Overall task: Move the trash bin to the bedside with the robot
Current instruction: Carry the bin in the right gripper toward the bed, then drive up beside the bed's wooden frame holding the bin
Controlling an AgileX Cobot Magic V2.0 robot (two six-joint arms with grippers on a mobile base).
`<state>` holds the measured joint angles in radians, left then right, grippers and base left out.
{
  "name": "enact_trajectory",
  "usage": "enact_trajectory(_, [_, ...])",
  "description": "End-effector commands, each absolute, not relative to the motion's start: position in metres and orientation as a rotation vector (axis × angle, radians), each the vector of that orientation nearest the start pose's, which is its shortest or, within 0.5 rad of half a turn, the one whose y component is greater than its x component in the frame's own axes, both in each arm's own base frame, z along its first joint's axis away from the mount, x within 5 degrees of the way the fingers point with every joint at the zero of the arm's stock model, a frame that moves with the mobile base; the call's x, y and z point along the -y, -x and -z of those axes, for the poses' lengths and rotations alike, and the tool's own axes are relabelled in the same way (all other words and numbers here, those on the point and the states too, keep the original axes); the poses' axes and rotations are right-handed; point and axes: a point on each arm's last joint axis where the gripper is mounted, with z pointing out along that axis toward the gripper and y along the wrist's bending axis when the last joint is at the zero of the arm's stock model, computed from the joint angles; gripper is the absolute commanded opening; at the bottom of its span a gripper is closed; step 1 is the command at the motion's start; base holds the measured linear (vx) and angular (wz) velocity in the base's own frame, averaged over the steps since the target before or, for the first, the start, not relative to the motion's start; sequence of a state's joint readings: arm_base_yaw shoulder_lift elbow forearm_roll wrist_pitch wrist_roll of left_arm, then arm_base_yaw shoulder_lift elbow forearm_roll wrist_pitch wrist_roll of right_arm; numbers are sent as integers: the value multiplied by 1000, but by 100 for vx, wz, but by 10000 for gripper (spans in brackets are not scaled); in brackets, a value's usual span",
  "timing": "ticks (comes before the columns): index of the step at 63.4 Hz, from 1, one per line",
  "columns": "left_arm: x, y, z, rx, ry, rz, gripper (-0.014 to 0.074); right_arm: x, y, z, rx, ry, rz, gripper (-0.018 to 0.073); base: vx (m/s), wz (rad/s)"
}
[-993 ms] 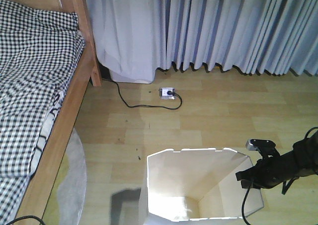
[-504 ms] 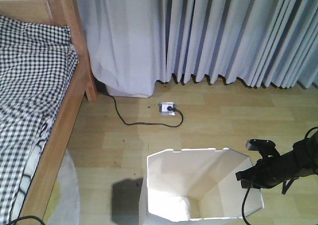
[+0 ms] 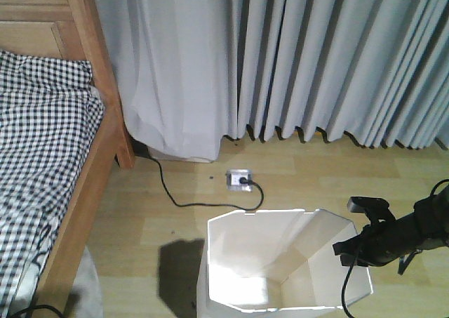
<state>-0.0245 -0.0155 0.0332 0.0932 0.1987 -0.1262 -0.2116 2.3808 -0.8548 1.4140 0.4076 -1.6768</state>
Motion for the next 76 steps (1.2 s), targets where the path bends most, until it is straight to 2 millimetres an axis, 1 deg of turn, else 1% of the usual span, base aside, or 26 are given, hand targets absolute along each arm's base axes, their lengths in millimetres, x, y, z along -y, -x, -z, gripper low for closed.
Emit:
enact_trajectory(1, [0, -57, -184, -1632, 17, 38, -6, 14, -304, 11, -2784, 108, -797, -7, 29, 6])
enact_trajectory(34, [0, -57, -184, -1632, 17, 38, -6, 14, -304, 11, -2784, 108, -797, -7, 26, 5])
enact_trajectory(76, [0, -57, -184, -1632, 17, 38, -6, 14, -304, 11, -2784, 108, -797, -7, 21, -3])
